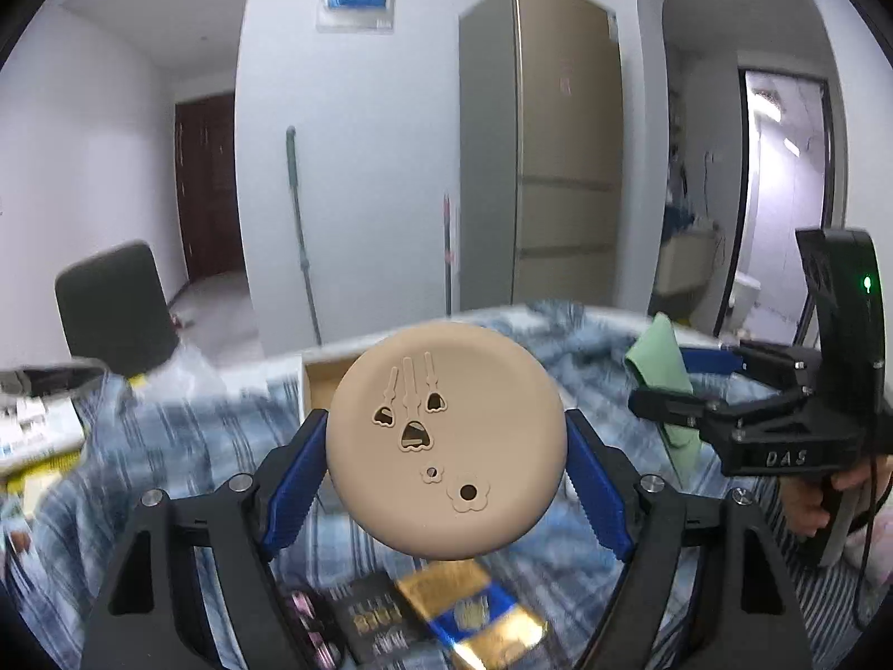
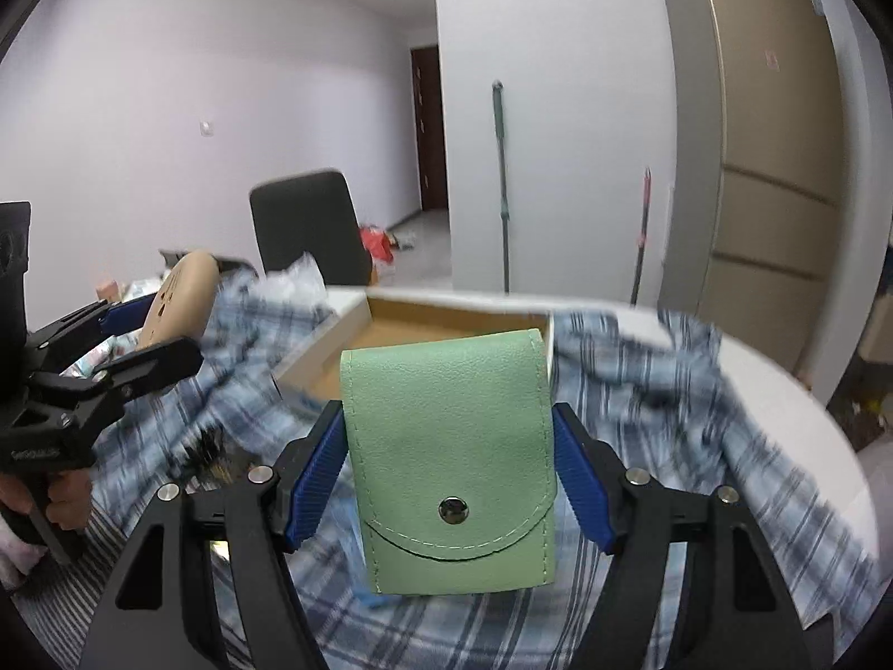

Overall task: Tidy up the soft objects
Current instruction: 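Carry the disc and pouch into the cardboard box and open both grippers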

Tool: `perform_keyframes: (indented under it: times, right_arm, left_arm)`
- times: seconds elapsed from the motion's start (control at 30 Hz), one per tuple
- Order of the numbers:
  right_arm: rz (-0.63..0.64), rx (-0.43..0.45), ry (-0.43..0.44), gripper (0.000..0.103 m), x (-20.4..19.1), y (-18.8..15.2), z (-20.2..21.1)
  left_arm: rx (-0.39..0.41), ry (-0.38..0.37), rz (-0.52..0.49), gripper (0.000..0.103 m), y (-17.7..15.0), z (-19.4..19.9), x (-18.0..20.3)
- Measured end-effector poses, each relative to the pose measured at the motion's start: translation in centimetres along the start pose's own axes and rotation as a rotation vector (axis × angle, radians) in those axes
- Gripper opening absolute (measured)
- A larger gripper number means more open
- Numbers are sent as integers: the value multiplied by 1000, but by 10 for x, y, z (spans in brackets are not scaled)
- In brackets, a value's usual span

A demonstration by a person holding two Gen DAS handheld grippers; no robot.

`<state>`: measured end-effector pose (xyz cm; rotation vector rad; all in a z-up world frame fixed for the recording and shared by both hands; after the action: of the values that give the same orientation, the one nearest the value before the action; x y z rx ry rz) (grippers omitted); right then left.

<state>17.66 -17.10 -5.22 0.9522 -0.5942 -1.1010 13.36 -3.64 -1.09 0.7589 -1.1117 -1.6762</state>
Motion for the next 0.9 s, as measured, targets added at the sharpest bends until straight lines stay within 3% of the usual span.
perform_keyframes:
  times: [0.2,0.3,0.4,0.63,0.9]
  right_arm:
    - [27,113,-42,71,-7,70,9]
    - [19,116,-48,71,-6,91,-10]
    - [-25,110,-72,71,2,103,-36]
    - [-109,31,-51,71,18,92,-90]
    - [-147,-107,-32,71,21,43,-148]
  left_arm:
    - [98,71,-9,83,64,12,-11]
    - [53,161,-24,83,82,-4,-19]
    - [44,161,49,83,96,-24,-29]
    - [16,175,67,83,108,-74,-45]
    - [-121,163,86,83,60,-133,-64]
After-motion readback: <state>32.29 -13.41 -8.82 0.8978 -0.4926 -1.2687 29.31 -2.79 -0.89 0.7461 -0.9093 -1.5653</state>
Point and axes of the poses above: each gripper's, at about its wrist camera, not at the fingertips, and z roughly against the way its jaws point, x to its right, y to its top, the point moved 9 cm from there along -z, roughly the way its jaws point
